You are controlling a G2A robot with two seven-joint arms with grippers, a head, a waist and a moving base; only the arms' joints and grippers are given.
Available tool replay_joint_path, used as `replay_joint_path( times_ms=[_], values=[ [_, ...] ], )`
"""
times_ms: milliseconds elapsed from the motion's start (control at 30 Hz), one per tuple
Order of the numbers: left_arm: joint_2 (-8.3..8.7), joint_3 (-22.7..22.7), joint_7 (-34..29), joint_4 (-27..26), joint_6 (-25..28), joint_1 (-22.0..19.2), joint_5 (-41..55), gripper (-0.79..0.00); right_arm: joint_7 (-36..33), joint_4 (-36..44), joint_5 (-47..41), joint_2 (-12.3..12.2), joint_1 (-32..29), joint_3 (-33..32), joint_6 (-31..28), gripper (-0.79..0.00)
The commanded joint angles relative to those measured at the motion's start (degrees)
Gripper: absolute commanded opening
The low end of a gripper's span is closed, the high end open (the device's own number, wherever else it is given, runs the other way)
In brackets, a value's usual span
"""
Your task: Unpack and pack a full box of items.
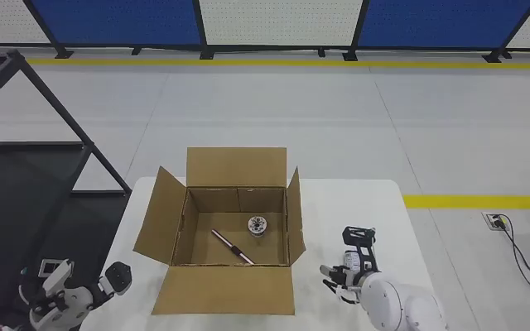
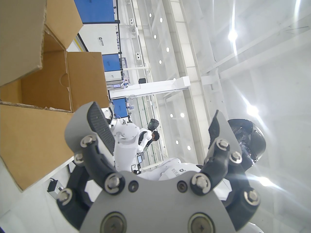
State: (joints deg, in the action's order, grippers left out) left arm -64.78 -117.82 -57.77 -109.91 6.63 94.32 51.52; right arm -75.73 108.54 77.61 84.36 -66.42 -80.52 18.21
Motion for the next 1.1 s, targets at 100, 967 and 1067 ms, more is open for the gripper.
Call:
replay_joint_path(
  times_ms=[100, 967, 1067],
  values=[
    [-0.05, -0.6, -0.1, -0.4, 0.6, 0.9, 0.6, 0.0, 0.2, -9.0, -1.1, -0.2, 3.7, -1.5, -0.9, 0.0],
    [-0.18, -3.2, -3.6, -2.6, -2.8, 4.0, 7.8, 0.0, -5.3, -23.1, 3.9, -0.6, 13.2, -0.5, 0.2, -0.443],
    [-0.13, -3.2, -3.9, -2.0, -3.4, 3.6, 8.3, 0.0, -5.0, -24.3, 3.4, -0.6, 13.7, -0.5, 0.2, -0.459]
  ],
)
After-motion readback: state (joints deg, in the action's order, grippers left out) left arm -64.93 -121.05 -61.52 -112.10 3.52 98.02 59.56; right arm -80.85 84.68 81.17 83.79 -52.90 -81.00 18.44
